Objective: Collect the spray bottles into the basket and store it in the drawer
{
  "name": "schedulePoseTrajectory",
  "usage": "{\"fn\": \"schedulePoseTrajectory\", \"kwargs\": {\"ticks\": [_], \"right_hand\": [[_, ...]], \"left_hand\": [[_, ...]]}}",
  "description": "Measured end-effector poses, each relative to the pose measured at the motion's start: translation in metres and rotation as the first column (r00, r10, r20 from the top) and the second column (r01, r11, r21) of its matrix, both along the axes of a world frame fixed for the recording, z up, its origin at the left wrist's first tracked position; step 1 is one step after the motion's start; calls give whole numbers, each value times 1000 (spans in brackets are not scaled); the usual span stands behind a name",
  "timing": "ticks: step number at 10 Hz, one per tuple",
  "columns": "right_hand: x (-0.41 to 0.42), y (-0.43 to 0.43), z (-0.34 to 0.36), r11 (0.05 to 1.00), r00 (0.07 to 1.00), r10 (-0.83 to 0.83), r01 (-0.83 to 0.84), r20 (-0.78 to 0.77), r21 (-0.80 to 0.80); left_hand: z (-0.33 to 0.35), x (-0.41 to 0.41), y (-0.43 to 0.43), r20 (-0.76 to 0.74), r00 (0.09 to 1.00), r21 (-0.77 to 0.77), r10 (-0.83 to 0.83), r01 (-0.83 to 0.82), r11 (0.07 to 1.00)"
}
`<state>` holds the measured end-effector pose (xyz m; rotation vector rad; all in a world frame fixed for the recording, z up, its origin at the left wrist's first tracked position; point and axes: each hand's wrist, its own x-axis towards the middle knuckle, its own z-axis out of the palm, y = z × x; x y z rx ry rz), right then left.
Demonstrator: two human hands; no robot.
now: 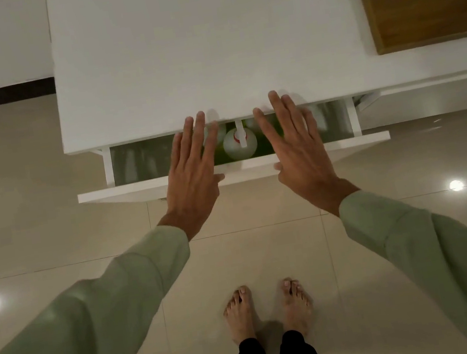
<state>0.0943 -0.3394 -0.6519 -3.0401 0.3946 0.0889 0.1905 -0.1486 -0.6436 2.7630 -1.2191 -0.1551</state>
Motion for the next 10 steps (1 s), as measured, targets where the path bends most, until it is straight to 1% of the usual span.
{"fn": "schedulePoseTrajectory", "kwargs": {"ticks": [1,2,3,4,6,7,8,9,10], "right_hand": [[18,-16,1,1000,998,16,-17,-61,-10],[29,-26,1,998,996,44,-48,-76,-44],[35,-29,-2,992,998,52,-55,-25,-111],[39,-26,-7,981,1000,23,-19,18,-192],[48,-24,-4,966,995,15,12,102,-258],[51,-21,1,962,994,-8,38,110,-269],[52,-11,12,978,997,-60,70,56,-198],[58,-8,28,992,996,-79,75,-32,-104],[47,-4,51,992,988,-112,116,-107,38]], "left_hand": [[-3,17,-8,-19,1000,-10,13,-13,1000],[-2,28,-18,32,999,-39,40,-39,998],[-3,36,-29,60,996,-74,72,-68,995],[-4,42,-36,90,991,-92,99,-90,992],[-6,52,-46,178,977,-101,117,-100,990],[-5,49,-51,205,968,-113,143,-122,986],[3,40,-50,173,971,-91,165,-151,984],[17,40,-48,96,984,-81,151,-144,986],[43,34,-41,-13,990,-55,138,-139,989]]}}
